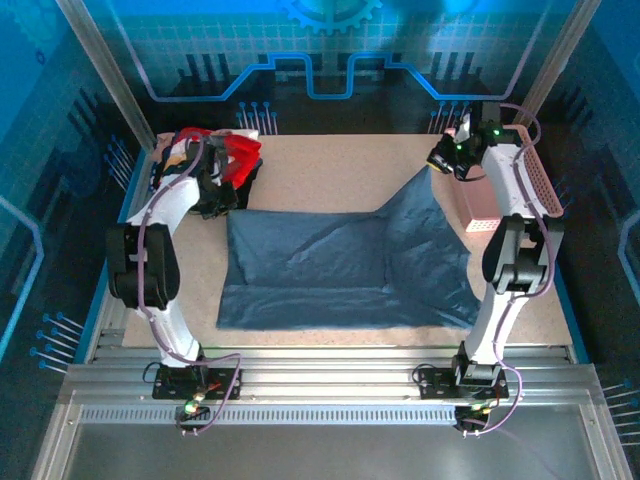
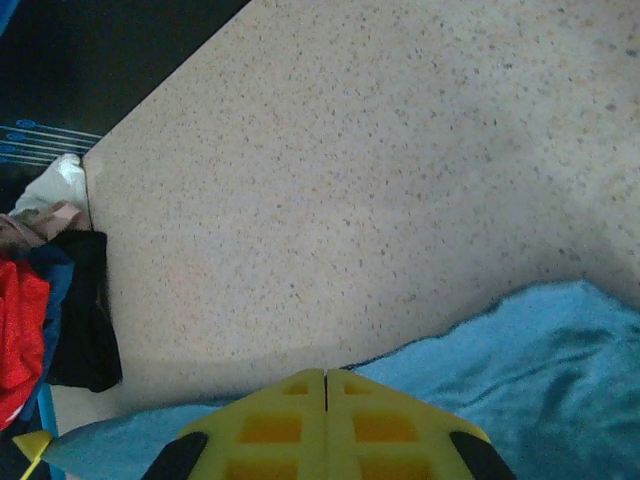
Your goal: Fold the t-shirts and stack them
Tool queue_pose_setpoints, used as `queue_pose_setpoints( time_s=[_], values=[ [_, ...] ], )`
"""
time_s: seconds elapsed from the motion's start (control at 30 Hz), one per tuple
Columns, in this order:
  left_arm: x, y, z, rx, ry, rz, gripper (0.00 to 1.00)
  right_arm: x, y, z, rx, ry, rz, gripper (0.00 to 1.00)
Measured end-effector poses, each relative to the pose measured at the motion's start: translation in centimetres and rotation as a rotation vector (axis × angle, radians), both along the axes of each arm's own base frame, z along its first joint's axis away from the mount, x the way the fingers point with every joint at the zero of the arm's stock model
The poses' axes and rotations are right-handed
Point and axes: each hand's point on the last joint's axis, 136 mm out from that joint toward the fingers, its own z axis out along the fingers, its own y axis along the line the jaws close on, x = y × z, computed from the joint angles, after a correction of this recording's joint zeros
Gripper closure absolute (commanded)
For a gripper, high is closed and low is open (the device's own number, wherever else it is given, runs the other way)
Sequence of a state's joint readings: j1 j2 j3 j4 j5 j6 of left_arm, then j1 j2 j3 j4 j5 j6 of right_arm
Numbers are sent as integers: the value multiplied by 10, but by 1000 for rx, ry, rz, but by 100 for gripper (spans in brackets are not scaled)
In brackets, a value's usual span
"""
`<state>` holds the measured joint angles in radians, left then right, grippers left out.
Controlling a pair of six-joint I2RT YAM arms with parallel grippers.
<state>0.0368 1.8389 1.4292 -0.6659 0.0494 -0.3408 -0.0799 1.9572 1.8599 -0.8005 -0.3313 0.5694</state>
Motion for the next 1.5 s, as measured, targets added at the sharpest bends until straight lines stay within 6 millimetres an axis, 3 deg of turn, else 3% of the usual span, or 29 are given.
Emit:
queue_pose_setpoints(
  time_s=[0.23, 0.6, 0.93, 1.2, 1.5],
  values=[
    [-18, 1, -17, 9, 41, -24, 100, -32, -7, -1, 10, 26, -11, 100],
    [-42, 0, 5, 23, -11, -54, 100, -104, -23, -15, 34, 95, -70, 100],
    [-81, -1, -7, 28, 29, -59, 100, -174, -14, -44, 103, 195, -107, 100],
    [-93, 1, -14, 39, 49, -55, 100, -195, -35, -38, 127, 188, -185, 100],
    [-78, 2, -22, 39, 68, -54, 100, -198, -30, -46, 162, 201, -177, 100]
  ],
)
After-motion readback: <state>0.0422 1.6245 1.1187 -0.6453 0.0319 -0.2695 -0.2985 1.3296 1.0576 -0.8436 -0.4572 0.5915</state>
